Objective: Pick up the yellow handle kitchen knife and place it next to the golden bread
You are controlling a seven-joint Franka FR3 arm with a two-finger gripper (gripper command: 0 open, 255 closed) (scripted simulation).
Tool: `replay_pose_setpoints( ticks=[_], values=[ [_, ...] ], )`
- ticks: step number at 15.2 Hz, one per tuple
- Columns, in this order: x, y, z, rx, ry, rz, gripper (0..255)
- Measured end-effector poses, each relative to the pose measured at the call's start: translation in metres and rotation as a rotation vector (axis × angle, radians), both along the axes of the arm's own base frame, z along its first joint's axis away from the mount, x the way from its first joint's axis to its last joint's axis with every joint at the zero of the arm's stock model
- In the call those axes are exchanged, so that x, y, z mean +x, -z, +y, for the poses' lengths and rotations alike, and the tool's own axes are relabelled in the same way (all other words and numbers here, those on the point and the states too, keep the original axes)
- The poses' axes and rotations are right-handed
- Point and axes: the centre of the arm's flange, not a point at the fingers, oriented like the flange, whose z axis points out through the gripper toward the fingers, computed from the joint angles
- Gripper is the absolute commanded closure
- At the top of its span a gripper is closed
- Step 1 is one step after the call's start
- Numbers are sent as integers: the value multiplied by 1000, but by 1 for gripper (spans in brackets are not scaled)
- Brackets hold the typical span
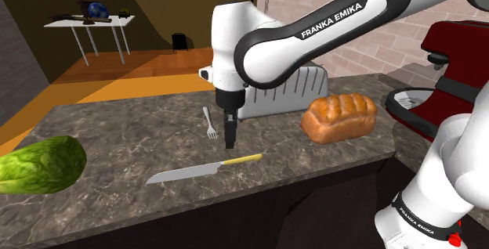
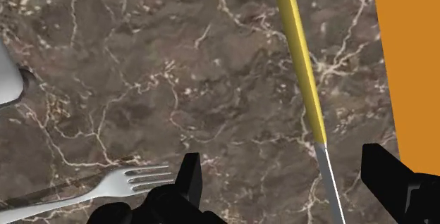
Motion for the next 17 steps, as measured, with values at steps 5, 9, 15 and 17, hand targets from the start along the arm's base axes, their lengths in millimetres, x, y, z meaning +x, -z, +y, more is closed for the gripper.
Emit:
replay_pose_setpoints(
  ticks=[5, 9, 15, 17],
  values=[
    [-7, 23, 58, -6, -181, -11, 0],
    [-12, 43, 76, -7, -232, -14, 0],
    [-12, 71, 77, -7, -235, -14, 0],
    [-12, 73, 77, -7, -235, -15, 0]
  ],
)
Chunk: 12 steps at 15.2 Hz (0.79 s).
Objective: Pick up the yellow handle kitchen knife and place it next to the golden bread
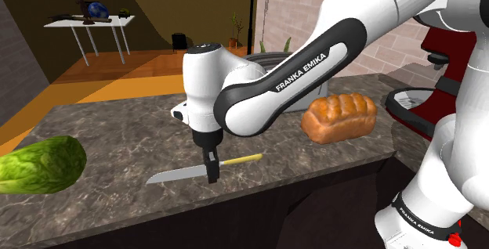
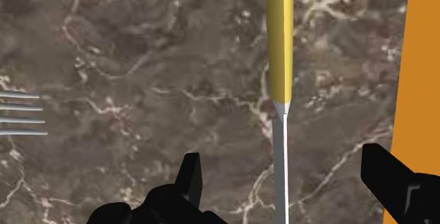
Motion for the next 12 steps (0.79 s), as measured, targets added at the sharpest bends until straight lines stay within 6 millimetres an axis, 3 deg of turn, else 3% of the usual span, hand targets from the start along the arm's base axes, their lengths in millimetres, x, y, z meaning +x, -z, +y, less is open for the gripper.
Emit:
replay_pose_setpoints(
  ticks=[3, 4, 12],
  values=[
    [0, 0, 0, 0, 0, 0, 0],
    [0, 1, 0, 0, 0, 0, 255],
    [0, 1, 0, 0, 0, 0, 255]
  ],
)
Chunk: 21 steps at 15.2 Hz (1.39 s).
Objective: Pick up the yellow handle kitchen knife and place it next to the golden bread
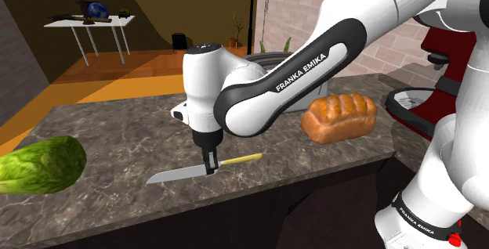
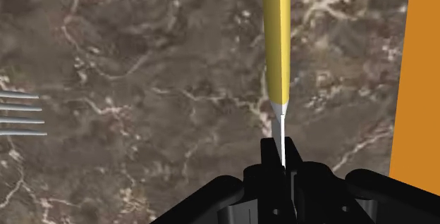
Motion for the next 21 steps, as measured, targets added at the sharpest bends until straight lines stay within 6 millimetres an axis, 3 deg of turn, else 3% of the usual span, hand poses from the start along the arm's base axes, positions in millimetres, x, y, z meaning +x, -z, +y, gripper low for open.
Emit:
replay_pose_setpoints(
  ticks=[4, 21],
  values=[
    [0, -7, 0, 0, 0, 0, 255],
    [0, -94, 0, 0, 0, 0, 255]
  ],
)
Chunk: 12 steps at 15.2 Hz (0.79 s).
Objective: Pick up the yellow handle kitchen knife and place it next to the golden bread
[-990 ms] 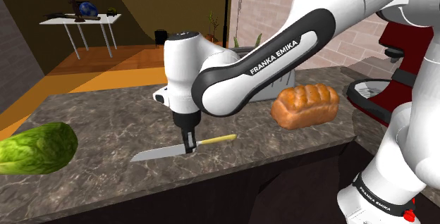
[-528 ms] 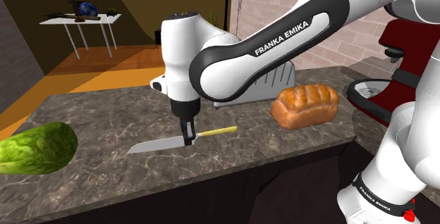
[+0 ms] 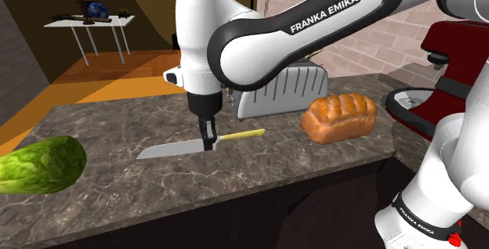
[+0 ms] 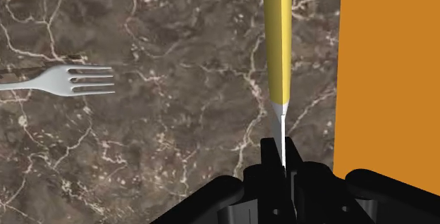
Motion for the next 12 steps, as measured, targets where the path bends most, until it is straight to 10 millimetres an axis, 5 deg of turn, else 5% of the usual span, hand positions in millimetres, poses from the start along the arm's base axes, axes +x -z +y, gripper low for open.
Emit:
replay_pose_setpoints(
  ticks=[12],
  values=[
    [0, -64, 1, 0, 0, 0, 255]
  ],
)
